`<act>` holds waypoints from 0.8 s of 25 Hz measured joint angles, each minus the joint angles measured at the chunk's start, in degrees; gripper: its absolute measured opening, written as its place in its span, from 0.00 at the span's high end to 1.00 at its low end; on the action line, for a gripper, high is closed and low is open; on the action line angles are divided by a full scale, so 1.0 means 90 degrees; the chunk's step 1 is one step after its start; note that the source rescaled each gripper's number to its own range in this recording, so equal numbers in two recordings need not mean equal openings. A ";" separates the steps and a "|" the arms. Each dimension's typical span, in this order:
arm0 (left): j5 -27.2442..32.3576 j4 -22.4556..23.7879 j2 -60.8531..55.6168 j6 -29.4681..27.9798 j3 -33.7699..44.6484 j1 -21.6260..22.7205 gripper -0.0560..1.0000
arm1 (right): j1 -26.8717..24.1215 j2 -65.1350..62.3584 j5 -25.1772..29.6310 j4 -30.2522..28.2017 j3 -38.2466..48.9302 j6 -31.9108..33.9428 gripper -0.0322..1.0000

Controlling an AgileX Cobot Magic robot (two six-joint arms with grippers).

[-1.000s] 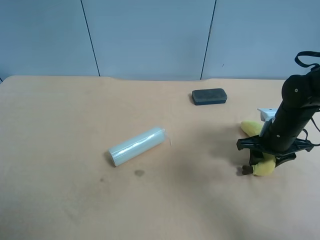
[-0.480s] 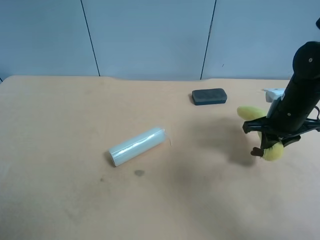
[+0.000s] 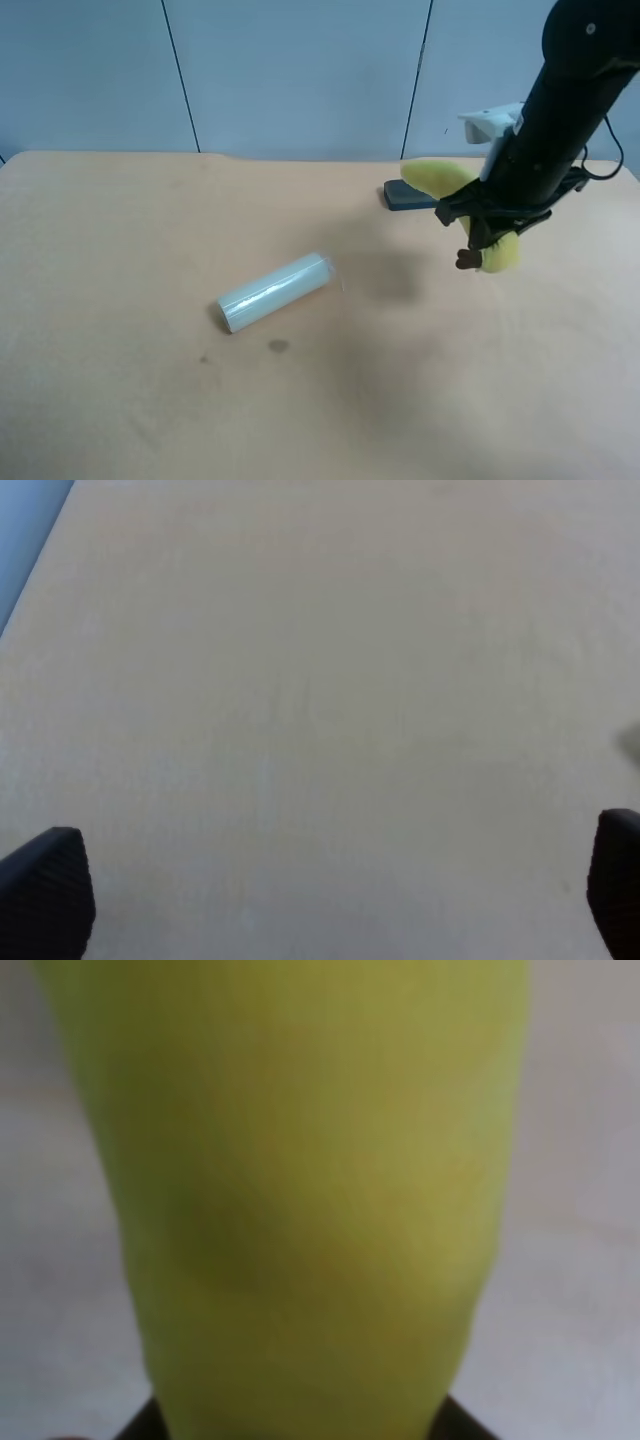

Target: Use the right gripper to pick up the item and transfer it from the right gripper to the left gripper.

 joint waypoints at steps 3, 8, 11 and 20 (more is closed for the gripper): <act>0.0000 0.0000 0.0000 0.0000 0.0000 0.0000 0.00 | 0.0490 0.0000 0.0058 0.0000 -0.0351 -0.0240 0.97; 0.0000 0.0000 0.0000 0.0000 0.0000 0.0000 0.00 | 0.1336 0.0000 0.0011 0.0000 -0.0625 -0.0666 0.97; 0.0000 0.0000 0.0000 0.0000 0.0000 0.0000 0.00 | 0.1651 0.0000 -0.0015 0.0000 -0.0633 -0.0814 0.97; 0.0021 -0.0316 0.0372 0.0000 0.0000 0.0000 0.00 | 0.2917 0.0000 -0.0370 0.0195 -0.0633 -0.1987 0.97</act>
